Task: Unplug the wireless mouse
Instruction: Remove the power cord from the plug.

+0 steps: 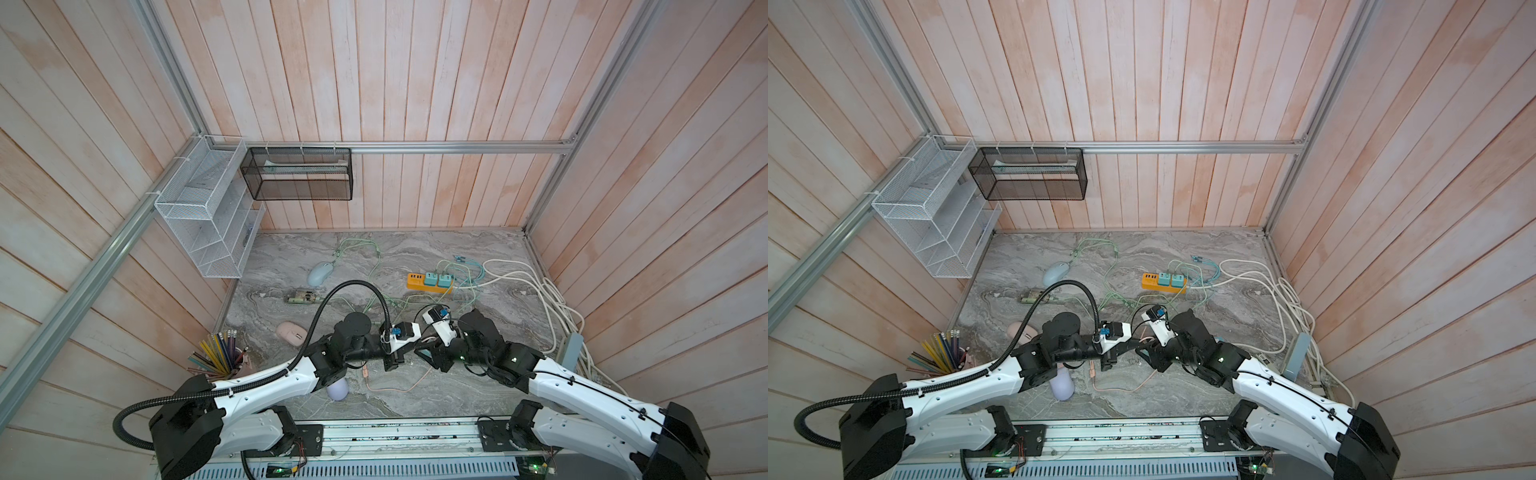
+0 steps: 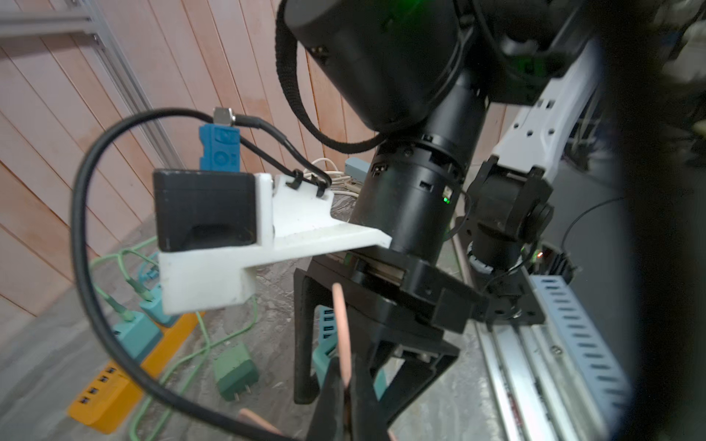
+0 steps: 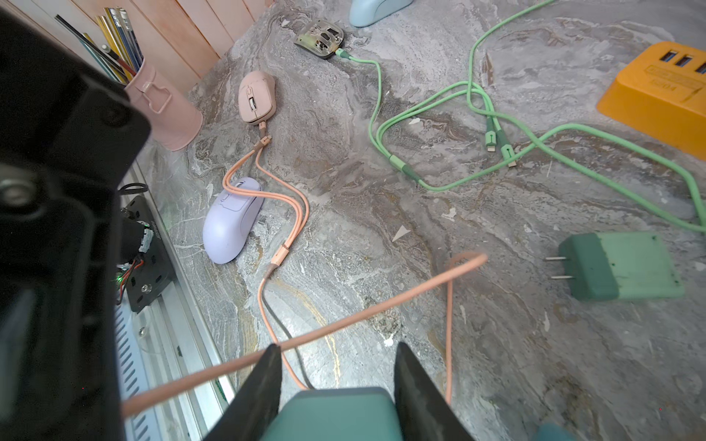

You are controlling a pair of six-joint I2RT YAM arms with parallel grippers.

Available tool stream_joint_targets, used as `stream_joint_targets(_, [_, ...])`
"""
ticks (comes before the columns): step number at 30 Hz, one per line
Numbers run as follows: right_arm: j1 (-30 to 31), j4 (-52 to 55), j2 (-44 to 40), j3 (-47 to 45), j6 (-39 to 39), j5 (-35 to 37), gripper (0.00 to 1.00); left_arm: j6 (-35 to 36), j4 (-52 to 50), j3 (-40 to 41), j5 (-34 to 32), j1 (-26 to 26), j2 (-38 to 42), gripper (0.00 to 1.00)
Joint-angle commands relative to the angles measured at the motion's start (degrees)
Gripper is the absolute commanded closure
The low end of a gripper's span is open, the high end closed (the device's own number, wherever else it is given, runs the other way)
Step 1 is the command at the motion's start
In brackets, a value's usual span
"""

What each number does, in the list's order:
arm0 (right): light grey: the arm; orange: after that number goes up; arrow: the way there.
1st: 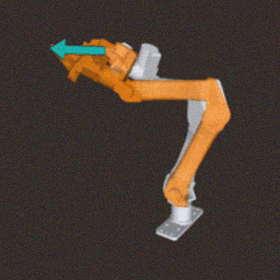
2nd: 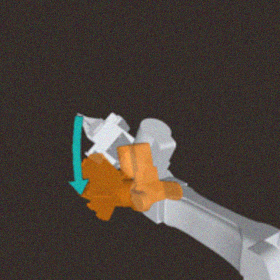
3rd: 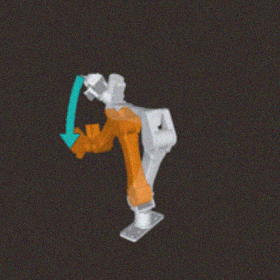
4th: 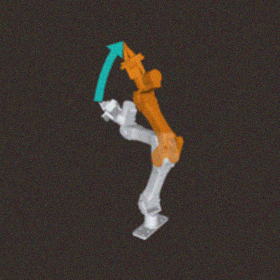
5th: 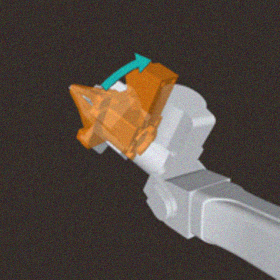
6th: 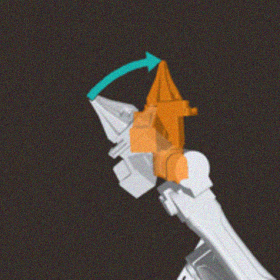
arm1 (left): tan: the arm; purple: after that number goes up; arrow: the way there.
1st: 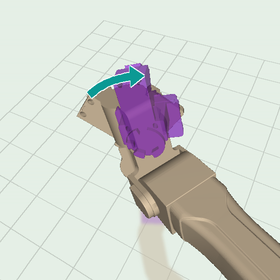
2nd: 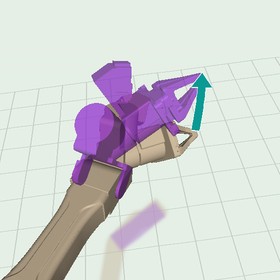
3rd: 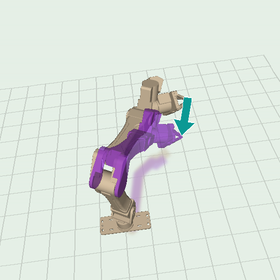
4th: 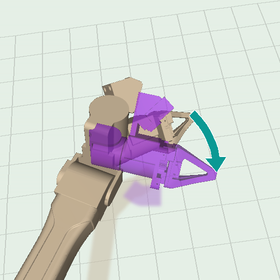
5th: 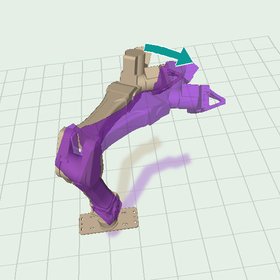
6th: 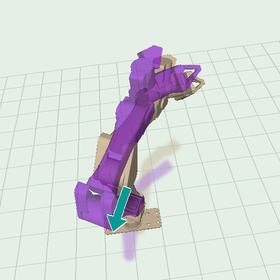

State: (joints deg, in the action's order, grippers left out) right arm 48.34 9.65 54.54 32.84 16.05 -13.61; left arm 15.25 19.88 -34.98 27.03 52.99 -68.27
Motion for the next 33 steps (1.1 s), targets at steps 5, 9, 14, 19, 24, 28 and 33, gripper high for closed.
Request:
stream_joint_targets(5, [0.4,1.5,-0.6,1.7,0.0,6.7,0.87,-1.0,-2.0,-1.8,-4.9,-0.7,0.6,1.0])
stream_joint_targets(9, [0.4,0.9,-1.8,1.2,0.1,7.5,0.68,-3.1,-3.7,-2.8,-6.2,-1.9,0.1,1.0])
stream_joint_targets(14, [0.4,0.7,-1.5,1.2,0.2,6.7,0.62,-3.9,-2.7,-2.7,-4.7,-2.3,0.3,1.0])
stream_joint_targets(19, [0.4,-1.8,-1.3,0.0,0.8,4.9,0.51,-4.8,-2.6,-3.5,-3.7,-2.3,-0.1,1.0])
stream_joint_targets(24, [0.4,-6.1,-1.4,-2.1,1.2,2.4,0.39,-5.8,-2.8,-4.2,-3.5,-2.3,-0.1,1.0])
stream_joint_targets(28, [0.4,-8.5,-1.7,-3.4,1.3,1.4,0.36,-6.3,-3.4,-5.1,-3.0,-2.4,-0.1,1.0])
stream_joint_targets(33, [0.4,-9.0,-1.6,-4.0,1.3,1.9,0.38,-6.3,-4.0,-5.6,-3.8,-2.3,-0.1,1.0])
